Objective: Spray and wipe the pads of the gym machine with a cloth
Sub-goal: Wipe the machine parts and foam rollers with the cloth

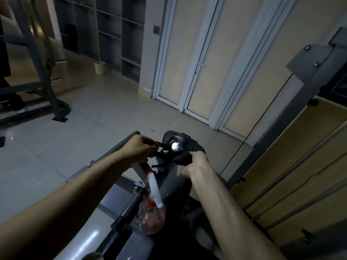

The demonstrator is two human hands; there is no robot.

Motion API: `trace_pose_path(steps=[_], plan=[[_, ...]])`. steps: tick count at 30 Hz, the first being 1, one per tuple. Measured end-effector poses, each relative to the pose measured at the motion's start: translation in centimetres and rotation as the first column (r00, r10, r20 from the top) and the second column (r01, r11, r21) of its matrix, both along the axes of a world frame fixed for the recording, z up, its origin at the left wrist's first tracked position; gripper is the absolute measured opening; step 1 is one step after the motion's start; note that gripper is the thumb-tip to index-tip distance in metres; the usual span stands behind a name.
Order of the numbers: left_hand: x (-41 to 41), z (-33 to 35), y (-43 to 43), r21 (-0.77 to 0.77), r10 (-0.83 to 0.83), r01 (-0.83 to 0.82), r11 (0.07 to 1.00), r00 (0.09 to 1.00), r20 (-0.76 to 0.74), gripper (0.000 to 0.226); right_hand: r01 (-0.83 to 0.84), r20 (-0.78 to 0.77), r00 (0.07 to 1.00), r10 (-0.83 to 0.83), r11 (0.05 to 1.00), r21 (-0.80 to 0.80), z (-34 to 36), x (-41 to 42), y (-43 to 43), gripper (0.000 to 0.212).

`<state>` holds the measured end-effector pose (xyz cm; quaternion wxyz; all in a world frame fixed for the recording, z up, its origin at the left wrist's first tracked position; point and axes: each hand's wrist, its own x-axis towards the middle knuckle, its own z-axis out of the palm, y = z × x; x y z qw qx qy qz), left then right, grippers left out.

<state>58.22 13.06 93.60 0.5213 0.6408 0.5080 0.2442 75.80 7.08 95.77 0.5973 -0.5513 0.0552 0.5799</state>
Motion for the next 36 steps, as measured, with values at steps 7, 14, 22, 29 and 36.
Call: trace_pose_path(steps=[7,14,22,29,36], plan=[[1.5,1.0,0.6,0.027,0.016,-0.018,0.999,0.999,0.049,0.024,-0.087,0.473,0.88,-0.043,0.964,0.25,1.1,1.6,-2.3,0.026],[0.6,0.0,0.0,0.027,0.053,-0.055,0.998,0.995,0.081,0.019,-0.568,0.771,-0.626,-0.119,0.747,-0.346,-4.6,1.8,1.6,0.02],[-1.0,-0.7,-0.9,-0.027,0.107,-0.104,0.994,0.984,0.146,0.021,-0.442,0.928,-0.161,0.337,0.816,-0.373,0.8,4.5,7.7,0.052],[-1.4,-3.4,-1.0,-0.104,0.158,-0.139,0.985,0.968,0.195,0.022,-0.543,0.546,-0.485,0.683,0.254,-0.8,0.8,2.0,9.7,0.027],[-1.9,-3.2,-0.9,-0.062,0.141,-0.13,0.99,0.963,0.229,0.02,-0.5,0.7,-0.645,0.306,0.523,-0.69,2.2,-0.9,6.5,0.056]])
